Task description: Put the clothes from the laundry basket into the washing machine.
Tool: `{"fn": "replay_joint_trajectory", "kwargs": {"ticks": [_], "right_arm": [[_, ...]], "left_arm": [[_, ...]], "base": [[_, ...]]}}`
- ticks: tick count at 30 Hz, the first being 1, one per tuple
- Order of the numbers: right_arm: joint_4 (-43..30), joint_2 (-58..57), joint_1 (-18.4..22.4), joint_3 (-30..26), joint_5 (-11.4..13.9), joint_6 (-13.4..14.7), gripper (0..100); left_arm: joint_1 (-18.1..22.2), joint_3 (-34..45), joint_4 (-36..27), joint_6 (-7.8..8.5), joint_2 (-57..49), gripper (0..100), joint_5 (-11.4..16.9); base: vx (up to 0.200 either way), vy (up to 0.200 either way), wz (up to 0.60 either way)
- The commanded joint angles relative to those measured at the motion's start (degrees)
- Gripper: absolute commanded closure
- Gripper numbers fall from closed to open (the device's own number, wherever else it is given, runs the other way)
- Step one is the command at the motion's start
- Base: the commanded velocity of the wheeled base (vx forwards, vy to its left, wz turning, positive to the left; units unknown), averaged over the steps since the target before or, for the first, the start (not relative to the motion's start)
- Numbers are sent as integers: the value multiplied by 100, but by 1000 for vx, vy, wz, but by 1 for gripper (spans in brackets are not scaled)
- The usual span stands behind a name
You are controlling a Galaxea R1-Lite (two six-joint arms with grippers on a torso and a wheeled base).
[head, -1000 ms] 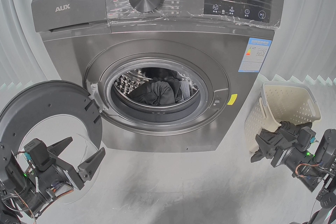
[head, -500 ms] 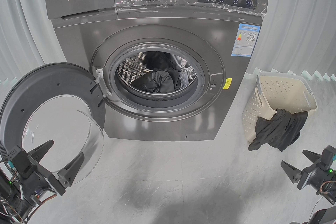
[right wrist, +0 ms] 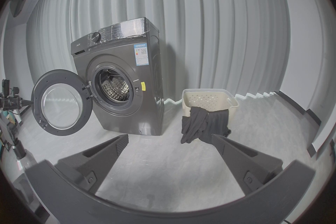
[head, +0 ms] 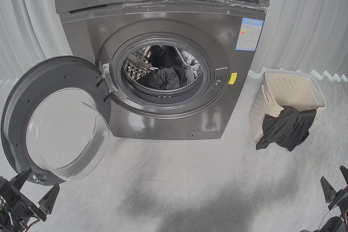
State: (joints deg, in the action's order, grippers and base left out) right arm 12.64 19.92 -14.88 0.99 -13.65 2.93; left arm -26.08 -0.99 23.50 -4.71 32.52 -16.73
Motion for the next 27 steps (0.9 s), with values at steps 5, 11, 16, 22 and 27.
{"fn": "replay_joint_trajectory", "kwargs": {"ticks": [5, 11, 16, 22, 27], "right_arm": [[-904, -1465, 566, -99, 91, -134, 0], [-939, -1482, 1031, -90, -67, -205, 0], [-1027, -1992, 1488, -55, 1049, -372, 0], [-1264, -1974, 1488, 33, 996, -433, 0], [-1361, -1957, 1488, 59, 996, -424, 0]], "left_arm": [[1544, 99, -1928, 207, -2725, 0, 846], [1992, 99, -1937, -118, -2734, 0, 715], [2652, 99, -1955, 207, -3252, 0, 1172], [2599, 37, -2131, 629, -3235, 0, 1163], [2581, 28, -2377, 181, -3244, 0, 1514]], "base": [[0, 0, 0], [0, 0, 0], [0, 0, 0], [0, 0, 0], [0, 0, 0]]}}
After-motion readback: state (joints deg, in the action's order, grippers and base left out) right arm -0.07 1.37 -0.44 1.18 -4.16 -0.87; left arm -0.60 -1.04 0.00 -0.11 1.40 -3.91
